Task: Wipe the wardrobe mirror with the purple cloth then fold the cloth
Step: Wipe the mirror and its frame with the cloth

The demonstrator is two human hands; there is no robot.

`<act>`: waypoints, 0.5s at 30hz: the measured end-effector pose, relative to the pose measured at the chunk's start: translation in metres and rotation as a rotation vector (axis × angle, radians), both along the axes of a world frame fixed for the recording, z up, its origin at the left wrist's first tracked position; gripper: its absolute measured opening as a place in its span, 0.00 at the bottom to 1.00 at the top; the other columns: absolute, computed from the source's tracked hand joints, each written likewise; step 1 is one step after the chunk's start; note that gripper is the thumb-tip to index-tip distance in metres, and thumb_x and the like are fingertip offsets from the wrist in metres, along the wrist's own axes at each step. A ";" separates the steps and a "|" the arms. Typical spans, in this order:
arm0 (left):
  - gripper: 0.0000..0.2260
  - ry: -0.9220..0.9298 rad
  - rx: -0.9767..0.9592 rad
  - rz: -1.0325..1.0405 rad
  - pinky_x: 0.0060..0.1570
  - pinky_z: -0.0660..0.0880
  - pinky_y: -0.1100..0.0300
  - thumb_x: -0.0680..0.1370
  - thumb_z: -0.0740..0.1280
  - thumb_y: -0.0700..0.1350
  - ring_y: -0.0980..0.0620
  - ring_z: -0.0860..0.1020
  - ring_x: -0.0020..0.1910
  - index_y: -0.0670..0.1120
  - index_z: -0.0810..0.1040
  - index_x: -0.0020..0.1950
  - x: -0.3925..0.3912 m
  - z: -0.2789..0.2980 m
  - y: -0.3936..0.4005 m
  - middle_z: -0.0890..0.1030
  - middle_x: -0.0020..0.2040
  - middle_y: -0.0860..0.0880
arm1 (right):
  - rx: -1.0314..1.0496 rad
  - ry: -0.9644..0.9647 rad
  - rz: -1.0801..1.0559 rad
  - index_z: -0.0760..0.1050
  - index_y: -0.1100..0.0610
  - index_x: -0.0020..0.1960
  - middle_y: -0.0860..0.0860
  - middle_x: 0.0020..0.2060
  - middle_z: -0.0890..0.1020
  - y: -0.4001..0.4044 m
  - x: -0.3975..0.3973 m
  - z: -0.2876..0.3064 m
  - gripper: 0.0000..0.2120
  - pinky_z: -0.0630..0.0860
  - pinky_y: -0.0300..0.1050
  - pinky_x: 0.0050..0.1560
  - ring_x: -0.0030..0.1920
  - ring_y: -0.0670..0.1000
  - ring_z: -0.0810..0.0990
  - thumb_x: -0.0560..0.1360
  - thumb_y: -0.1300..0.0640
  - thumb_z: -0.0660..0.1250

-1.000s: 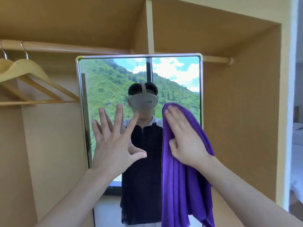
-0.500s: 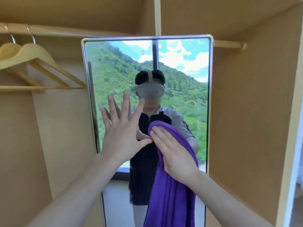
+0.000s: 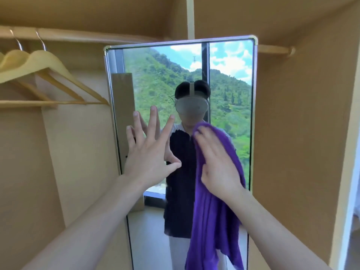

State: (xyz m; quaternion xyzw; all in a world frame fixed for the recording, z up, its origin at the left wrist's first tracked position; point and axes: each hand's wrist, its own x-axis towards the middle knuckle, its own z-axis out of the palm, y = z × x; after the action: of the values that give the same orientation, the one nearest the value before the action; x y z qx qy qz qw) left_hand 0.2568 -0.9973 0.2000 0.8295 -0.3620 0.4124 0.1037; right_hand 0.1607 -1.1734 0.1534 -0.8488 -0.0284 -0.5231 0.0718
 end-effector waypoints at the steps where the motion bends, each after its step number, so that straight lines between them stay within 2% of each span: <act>1: 0.56 -0.006 0.004 0.004 0.76 0.45 0.29 0.68 0.70 0.71 0.30 0.33 0.79 0.60 0.35 0.82 0.000 0.000 0.001 0.28 0.81 0.45 | 0.085 -0.072 -0.052 0.58 0.57 0.80 0.51 0.81 0.57 -0.001 0.000 0.006 0.41 0.45 0.35 0.79 0.81 0.44 0.48 0.69 0.74 0.63; 3: 0.56 -0.017 0.012 0.015 0.76 0.47 0.29 0.68 0.71 0.70 0.30 0.33 0.79 0.60 0.35 0.82 -0.002 0.001 0.003 0.29 0.81 0.45 | 0.123 -0.095 -0.108 0.55 0.57 0.81 0.50 0.82 0.54 0.005 0.003 0.009 0.43 0.47 0.41 0.80 0.82 0.46 0.46 0.69 0.74 0.62; 4: 0.56 -0.018 0.014 0.019 0.76 0.48 0.29 0.68 0.72 0.69 0.30 0.33 0.79 0.59 0.36 0.82 -0.002 0.001 0.004 0.29 0.81 0.45 | 0.078 -0.041 -0.063 0.55 0.57 0.82 0.50 0.82 0.53 0.009 0.005 0.003 0.44 0.49 0.45 0.81 0.82 0.46 0.45 0.69 0.75 0.62; 7: 0.57 -0.012 0.018 0.038 0.76 0.51 0.30 0.67 0.74 0.67 0.30 0.35 0.80 0.61 0.35 0.81 -0.003 0.001 0.006 0.28 0.81 0.45 | -0.146 0.305 0.151 0.55 0.58 0.82 0.51 0.82 0.50 0.010 0.000 -0.034 0.45 0.50 0.50 0.81 0.82 0.46 0.43 0.69 0.77 0.63; 9: 0.59 -0.024 0.036 0.059 0.76 0.53 0.31 0.66 0.75 0.65 0.30 0.36 0.80 0.61 0.33 0.81 -0.003 0.003 0.006 0.27 0.80 0.45 | -0.233 0.468 0.163 0.52 0.55 0.83 0.47 0.83 0.47 -0.003 -0.012 -0.055 0.44 0.48 0.49 0.81 0.81 0.43 0.39 0.72 0.75 0.64; 11: 0.61 -0.021 0.060 0.072 0.76 0.53 0.32 0.66 0.77 0.64 0.30 0.35 0.80 0.61 0.32 0.80 -0.004 0.006 0.006 0.24 0.79 0.45 | -0.228 0.431 0.145 0.55 0.55 0.82 0.47 0.82 0.49 -0.015 -0.023 -0.059 0.42 0.51 0.49 0.81 0.82 0.44 0.42 0.72 0.75 0.64; 13: 0.61 -0.011 0.069 0.079 0.76 0.52 0.32 0.66 0.77 0.62 0.30 0.34 0.79 0.61 0.31 0.80 -0.007 0.009 0.005 0.23 0.78 0.45 | -0.144 0.273 0.094 0.62 0.59 0.80 0.50 0.81 0.56 -0.018 -0.029 -0.047 0.41 0.53 0.47 0.80 0.82 0.47 0.50 0.70 0.78 0.64; 15: 0.61 0.005 0.069 0.089 0.75 0.52 0.30 0.68 0.77 0.61 0.29 0.34 0.79 0.61 0.30 0.80 -0.009 0.010 0.004 0.22 0.78 0.45 | -0.050 0.111 0.022 0.62 0.59 0.80 0.51 0.80 0.59 -0.014 -0.027 -0.025 0.42 0.49 0.42 0.81 0.81 0.47 0.51 0.68 0.78 0.65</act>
State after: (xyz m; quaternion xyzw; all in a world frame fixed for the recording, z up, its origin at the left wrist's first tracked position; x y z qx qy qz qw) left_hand 0.2480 -0.9936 0.2100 0.8489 -0.3385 0.4019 0.0572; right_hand 0.1338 -1.1875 0.1283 -0.8775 -0.0468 -0.4737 0.0576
